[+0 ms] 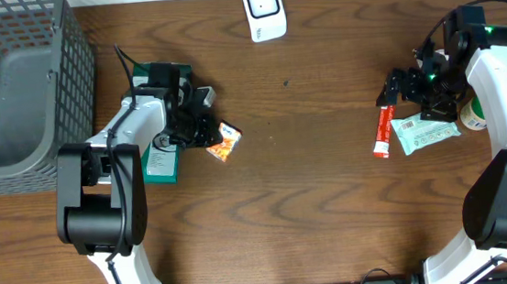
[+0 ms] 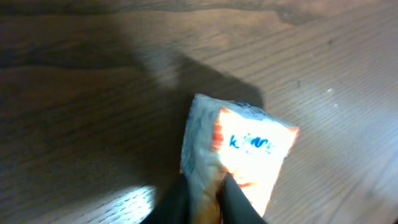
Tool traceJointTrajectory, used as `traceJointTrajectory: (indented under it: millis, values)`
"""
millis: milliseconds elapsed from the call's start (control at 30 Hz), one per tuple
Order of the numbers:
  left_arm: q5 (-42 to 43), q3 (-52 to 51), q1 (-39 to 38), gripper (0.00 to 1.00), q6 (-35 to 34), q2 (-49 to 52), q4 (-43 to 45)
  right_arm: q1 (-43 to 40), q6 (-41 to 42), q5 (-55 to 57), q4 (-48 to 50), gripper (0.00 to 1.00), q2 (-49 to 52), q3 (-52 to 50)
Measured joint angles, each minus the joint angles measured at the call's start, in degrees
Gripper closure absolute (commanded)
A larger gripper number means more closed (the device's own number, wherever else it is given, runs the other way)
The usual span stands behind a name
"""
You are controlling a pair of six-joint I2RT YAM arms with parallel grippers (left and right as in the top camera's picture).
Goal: Scan the item barcode
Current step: 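Lift the Kleenex pack with the left gripper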
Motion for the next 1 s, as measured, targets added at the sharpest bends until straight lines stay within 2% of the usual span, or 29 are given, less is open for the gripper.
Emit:
traceJointTrajectory:
  millis: [233,433,533,600,833,1000]
  values:
    - [9.5,0.9,2.2,0.93,-3.6,0.0,-0.2,0.0,0.0,0.1,0.0,0.01,0.0,0.0]
    - [32.3,7.3,8.7,0.93,-11.2,-3.7,3.3,0.0,0.0,0.2,-0.1,0.01,0.0,0.0]
    - [44.0,9.6,11.5,0.93,-18.3,-6.8,9.5,0.0,0.0,0.2,0.0,0.01,0.0,0.0]
    - [48.2,10.1,11.9,0.93,-22.8,-8.4,10.3,0.0,0.0,0.2,-0.1,0.01,0.0,0.0]
    - [53.5,10.1,9.3,0.93,-36.0,-10.2,10.0,0.0,-0.1,0.2,-0.5,0.01,0.0,0.0]
    - [54.1,10.0,7.6,0.93,-43.0,-17.2,12.8,0.0,-0.5,0.2,-0.5,0.01,0.0,0.0]
